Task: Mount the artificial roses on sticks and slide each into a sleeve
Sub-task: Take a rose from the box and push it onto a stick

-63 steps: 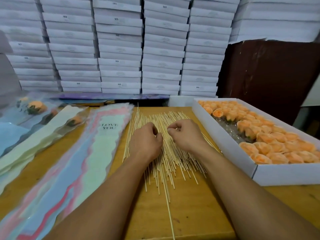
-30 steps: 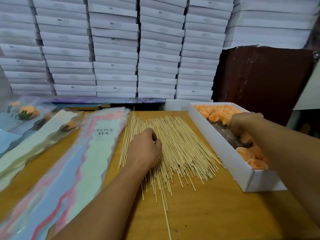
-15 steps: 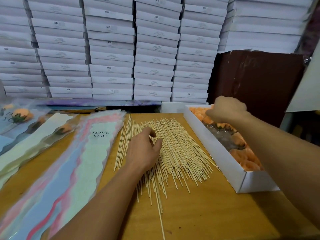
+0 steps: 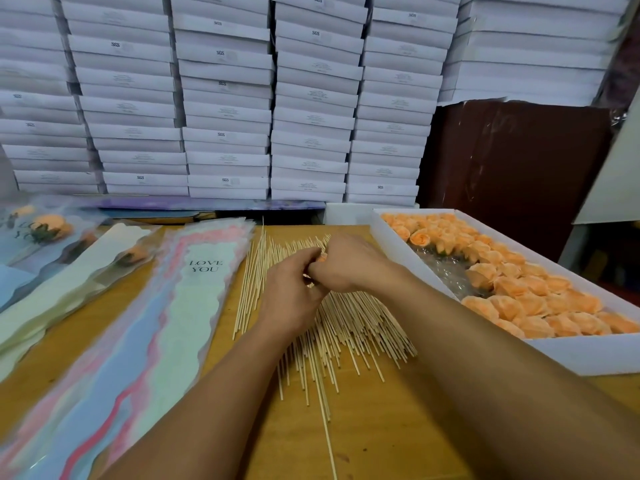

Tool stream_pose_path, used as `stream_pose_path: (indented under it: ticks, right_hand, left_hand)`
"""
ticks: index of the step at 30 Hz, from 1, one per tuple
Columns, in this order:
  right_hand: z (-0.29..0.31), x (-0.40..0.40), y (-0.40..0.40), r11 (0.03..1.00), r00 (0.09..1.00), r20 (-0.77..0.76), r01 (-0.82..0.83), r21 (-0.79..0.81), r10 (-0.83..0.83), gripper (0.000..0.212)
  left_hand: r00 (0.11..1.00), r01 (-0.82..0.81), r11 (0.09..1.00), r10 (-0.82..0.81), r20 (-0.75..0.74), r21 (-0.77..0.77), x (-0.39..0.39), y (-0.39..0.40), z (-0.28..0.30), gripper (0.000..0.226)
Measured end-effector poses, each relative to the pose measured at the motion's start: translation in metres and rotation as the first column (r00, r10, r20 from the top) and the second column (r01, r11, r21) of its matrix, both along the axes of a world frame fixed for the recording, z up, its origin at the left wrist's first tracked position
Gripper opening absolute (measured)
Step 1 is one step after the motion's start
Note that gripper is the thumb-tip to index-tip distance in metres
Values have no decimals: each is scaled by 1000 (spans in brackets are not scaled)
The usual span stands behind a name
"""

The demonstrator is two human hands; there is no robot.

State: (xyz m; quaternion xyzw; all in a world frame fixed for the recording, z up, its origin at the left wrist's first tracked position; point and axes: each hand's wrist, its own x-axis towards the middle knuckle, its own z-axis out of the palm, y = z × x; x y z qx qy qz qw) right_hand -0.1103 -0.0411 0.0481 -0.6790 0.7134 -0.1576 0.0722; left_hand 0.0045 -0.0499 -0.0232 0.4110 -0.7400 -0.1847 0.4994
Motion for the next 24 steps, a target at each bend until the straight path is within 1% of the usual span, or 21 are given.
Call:
stream_pose_path:
  ticks: [1, 3, 5, 6, 7, 8, 9, 10, 11, 12, 14, 17, 20, 24]
  right_hand:
    - [0, -1, -1, 999, 998, 48, -30, 26, 29, 29]
    - [-1, -7, -2, 992, 974, 218, -90, 93, 68, 29]
    - [-4, -13, -6, 984, 891, 453, -114, 135, 41, 36]
    - [-7, -17, -9, 986, 835, 551, -92, 142, -2, 38]
    - [-12, -20, -12, 989, 790, 612, -48, 141, -49, 36]
    - [-18, -22, -15, 992, 785, 613, 13, 125, -88, 33]
    - [-24, -25, -19, 993, 835, 539, 77, 86, -112, 30]
    - [-31, -26, -23, 992, 895, 429, 118, 38, -123, 27]
    - [-37, -25, -26, 991, 939, 321, 133, -2, -125, 25]
    - [-42, -22, -27, 991, 963, 237, 134, -18, -126, 25]
    - [-47, -15, -29, 991, 981, 141, 136, -17, -132, 32]
    - [-48, -4, -35, 986, 988, 4, 158, -49, -158, 38]
    - [-46, 1, -42, 984, 984, -14, 179, -26, -179, 31]
    - [-44, 2, -45, 980, 980, 8, 200, 17, -200, 31]
  left_hand:
    - [1000, -17, 1000, 17, -6, -2, 0, -1, -1, 45]
    - [998, -51, 998, 52, -30, 27, 1, -4, -3, 37]
    - [993, -72, 994, 79, -83, 83, 2, -7, -3, 40]
    - [987, -89, 990, 102, -122, 112, 2, -8, -3, 43]
    - [976, -114, 983, 137, -168, 143, 4, -10, -2, 48]
    - [960, -138, 975, 175, -220, 177, 5, -11, 0, 52]
    - [939, -148, 965, 206, -277, 216, 6, -12, 1, 55]
    - [916, -142, 956, 225, -333, 256, 8, -14, 2, 56]
    - [893, -123, 947, 236, -383, 297, 10, -15, 3, 55]
    - [872, -98, 938, 242, -426, 332, 11, -17, 4, 52]
    - [837, -56, 927, 247, -489, 371, 12, -19, 4, 43]
    - [789, -37, 925, 258, -558, 377, 13, -21, 4, 29]
    - [772, -28, 924, 262, -579, 381, 13, -22, 5, 27]
    - [778, -17, 922, 255, -574, 387, 12, -21, 5, 28]
